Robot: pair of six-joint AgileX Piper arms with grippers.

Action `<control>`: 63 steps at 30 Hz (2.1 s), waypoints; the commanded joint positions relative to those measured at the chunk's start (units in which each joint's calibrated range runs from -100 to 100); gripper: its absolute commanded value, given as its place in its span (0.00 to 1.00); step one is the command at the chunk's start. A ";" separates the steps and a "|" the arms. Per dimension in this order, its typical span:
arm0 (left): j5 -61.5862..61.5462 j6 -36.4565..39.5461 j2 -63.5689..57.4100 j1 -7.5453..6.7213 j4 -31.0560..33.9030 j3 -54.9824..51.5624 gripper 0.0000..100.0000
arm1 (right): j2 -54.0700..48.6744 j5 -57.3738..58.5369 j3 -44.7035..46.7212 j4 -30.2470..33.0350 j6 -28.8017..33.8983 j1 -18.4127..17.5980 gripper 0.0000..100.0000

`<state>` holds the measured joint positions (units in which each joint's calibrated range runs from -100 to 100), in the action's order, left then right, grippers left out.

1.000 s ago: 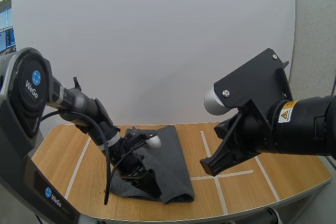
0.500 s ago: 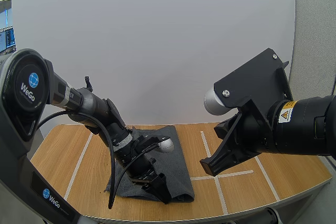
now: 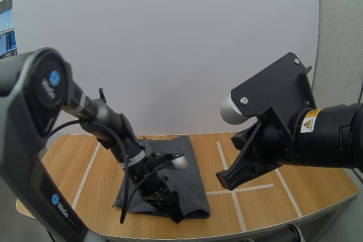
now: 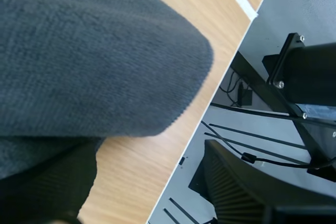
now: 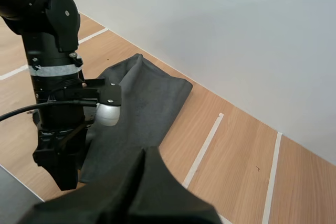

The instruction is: Fold the towel

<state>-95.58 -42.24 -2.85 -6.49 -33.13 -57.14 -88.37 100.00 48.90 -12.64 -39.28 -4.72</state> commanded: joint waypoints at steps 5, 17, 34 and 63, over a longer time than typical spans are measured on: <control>1.66 0.08 6.69 -0.18 -3.62 2.96 0.95 | -0.47 0.00 -0.01 0.27 0.16 0.26 0.00; 4.11 -1.05 6.69 -0.18 -5.88 2.96 0.95 | -1.82 0.00 -0.01 0.95 0.16 0.26 0.00; 1.74 -1.05 6.69 -0.18 -6.62 2.96 0.00 | -4.24 0.00 -0.01 0.95 0.16 0.26 0.00; -4.42 5.28 -0.27 5.93 10.06 15.13 0.00 | -4.21 0.00 -0.01 2.77 0.16 0.26 0.00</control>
<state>-98.98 -37.67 -2.64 -1.33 -25.56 -42.44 -92.15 100.00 48.99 -10.25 -39.19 -4.72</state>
